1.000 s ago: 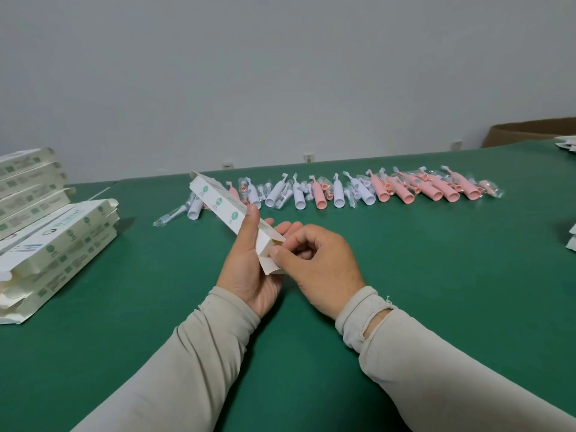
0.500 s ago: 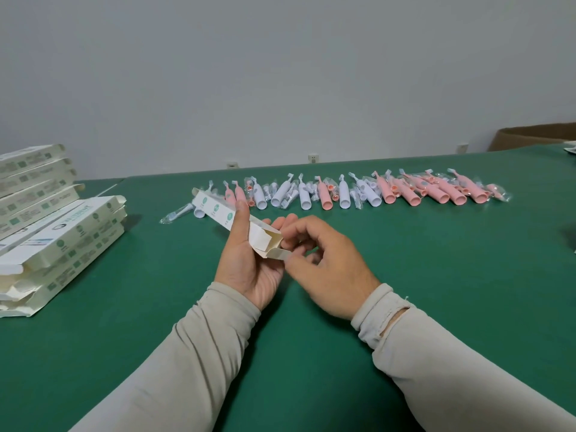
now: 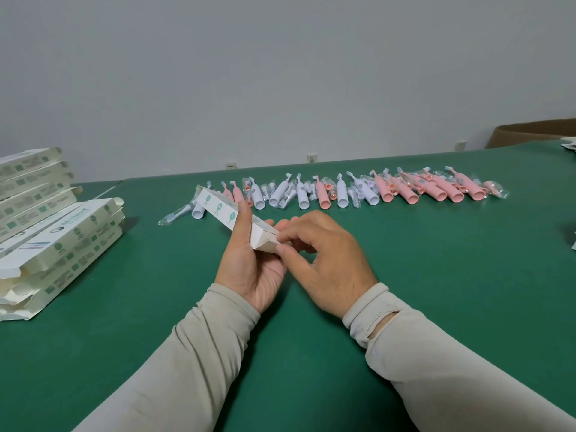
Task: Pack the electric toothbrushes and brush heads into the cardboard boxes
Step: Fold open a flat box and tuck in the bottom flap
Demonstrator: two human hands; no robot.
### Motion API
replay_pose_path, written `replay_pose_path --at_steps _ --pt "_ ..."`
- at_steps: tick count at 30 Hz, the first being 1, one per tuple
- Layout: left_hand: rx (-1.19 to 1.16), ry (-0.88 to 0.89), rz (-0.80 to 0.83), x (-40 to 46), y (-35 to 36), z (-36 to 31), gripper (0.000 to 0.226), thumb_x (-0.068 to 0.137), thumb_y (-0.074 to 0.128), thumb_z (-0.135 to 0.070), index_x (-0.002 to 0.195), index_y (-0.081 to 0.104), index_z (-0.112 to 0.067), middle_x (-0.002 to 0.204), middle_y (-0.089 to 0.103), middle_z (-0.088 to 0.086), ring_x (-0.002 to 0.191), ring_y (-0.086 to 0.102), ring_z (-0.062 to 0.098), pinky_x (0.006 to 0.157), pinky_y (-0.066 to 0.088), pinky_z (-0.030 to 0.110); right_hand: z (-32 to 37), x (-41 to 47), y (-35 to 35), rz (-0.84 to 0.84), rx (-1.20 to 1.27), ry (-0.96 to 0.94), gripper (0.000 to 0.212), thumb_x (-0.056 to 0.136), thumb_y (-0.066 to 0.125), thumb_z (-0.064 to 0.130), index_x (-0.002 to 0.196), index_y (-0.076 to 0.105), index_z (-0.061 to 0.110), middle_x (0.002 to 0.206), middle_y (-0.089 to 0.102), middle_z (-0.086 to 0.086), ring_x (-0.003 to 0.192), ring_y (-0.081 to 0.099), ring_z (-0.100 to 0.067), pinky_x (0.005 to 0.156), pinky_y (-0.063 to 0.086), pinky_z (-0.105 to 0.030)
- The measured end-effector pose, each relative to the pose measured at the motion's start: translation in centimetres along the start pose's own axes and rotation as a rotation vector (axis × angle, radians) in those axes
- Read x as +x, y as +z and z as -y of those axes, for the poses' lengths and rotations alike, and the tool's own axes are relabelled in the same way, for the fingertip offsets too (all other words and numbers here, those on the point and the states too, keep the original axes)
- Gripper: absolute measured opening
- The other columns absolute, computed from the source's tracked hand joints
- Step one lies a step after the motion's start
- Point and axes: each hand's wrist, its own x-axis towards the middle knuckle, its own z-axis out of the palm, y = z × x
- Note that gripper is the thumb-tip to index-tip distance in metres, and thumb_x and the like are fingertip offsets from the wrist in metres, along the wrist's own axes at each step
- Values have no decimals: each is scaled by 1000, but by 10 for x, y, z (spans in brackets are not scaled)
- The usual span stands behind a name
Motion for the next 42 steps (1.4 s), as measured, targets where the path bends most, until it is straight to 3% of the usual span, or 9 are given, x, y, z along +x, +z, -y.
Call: replay_pose_path --at_steps 3,8,15,20,23,29,35,38,42 --pt "8 20 8 0 -1 2 45 89 65 -49 109 58 -10 76 59 11 72 68 25 75 59 42 -1 0 -1 -5 1 12 9 87 70 25 94 73 28 94 55 23 88 57 2 78 50 -22" --pt "31 12 5 2 -3 -1 65 78 71 -51 114 46 -4 83 62 14 83 69 26 101 51 46 -3 0 -1 -6 17 41 9 85 74 24 91 73 30 90 55 25 87 57 5 77 43 -10" --pt "34 5 12 2 -2 -1 69 77 68 -52 117 44 -2 93 58 15 85 71 28 100 52 48 -3 0 -2 1 20 42 10 85 75 25 93 73 31 89 56 21 89 58 5 78 43 -9" --pt "56 -29 28 0 -2 -1 60 83 66 -55 110 47 -5 77 63 11 82 69 26 101 51 47 -2 0 -4 -1 -4 39 8 84 75 25 90 73 30 86 55 21 87 58 5 75 45 -15" --pt "90 -64 41 -3 1 -1 53 87 63 -53 108 61 -5 75 62 10 78 69 25 87 59 45 -2 1 -7 8 -31 50 5 84 73 31 88 73 29 82 54 18 79 57 -2 71 49 -24" --pt "162 -160 87 -9 4 -1 69 90 59 -53 135 35 -7 100 70 22 97 70 34 83 59 45 -1 3 -12 -4 -53 91 10 81 74 36 84 67 30 81 55 22 73 56 -2 74 54 -33" --pt "153 -143 5 -11 5 0 63 85 66 -50 124 40 -8 116 67 28 98 71 37 75 60 45 -5 6 -15 50 22 208 14 78 78 30 81 64 33 80 58 13 67 51 -7 64 51 -27" --pt "491 78 -153 -7 3 -6 59 77 79 -40 122 51 -14 118 65 17 97 71 23 69 59 35 -12 13 -21 8 280 338 21 85 71 11 81 68 32 75 62 13 61 48 -7 62 47 -19" --pt "1664 504 -235 0 -23 -24 55 76 85 -26 121 54 -26 111 56 -5 98 56 16 81 45 27 -24 22 -34 -242 442 601 12 94 63 26 83 68 22 73 69 8 56 59 -11 55 51 -24"
